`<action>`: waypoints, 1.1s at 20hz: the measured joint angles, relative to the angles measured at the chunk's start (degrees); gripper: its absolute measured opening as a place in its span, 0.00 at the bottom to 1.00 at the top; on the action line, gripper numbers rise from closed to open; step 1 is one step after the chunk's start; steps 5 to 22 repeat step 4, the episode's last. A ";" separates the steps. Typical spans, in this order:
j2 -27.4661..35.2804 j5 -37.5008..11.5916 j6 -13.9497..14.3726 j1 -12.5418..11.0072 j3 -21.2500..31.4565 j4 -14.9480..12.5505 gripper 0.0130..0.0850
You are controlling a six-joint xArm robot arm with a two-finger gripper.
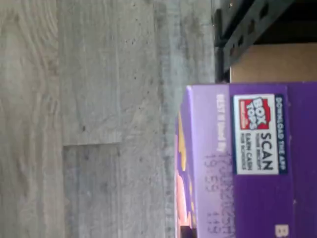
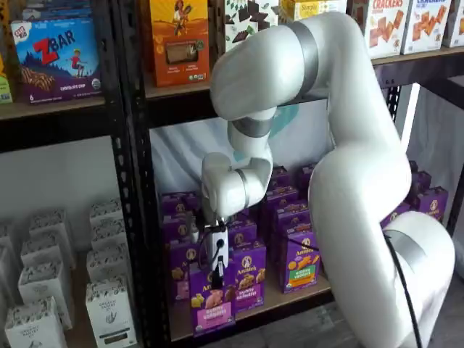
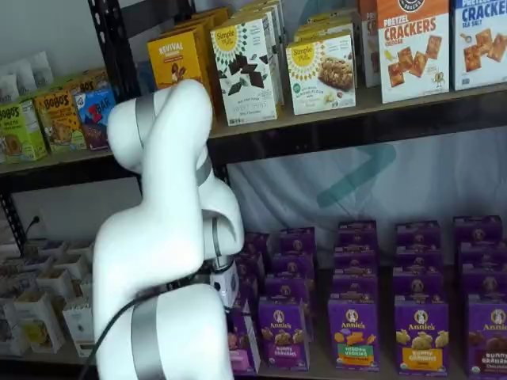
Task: Pick up the purple box with a pink patch in the middle, on the bottom shelf, the first box from the left
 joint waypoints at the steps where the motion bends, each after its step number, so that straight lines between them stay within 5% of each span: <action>1: -0.51 0.15 -0.38 -0.03 0.56 0.38 0.22; 4: -2.14 0.81 -2.87 -0.11 2.11 2.96 0.22; 22: -2.14 0.81 -2.87 -0.11 2.11 2.96 0.22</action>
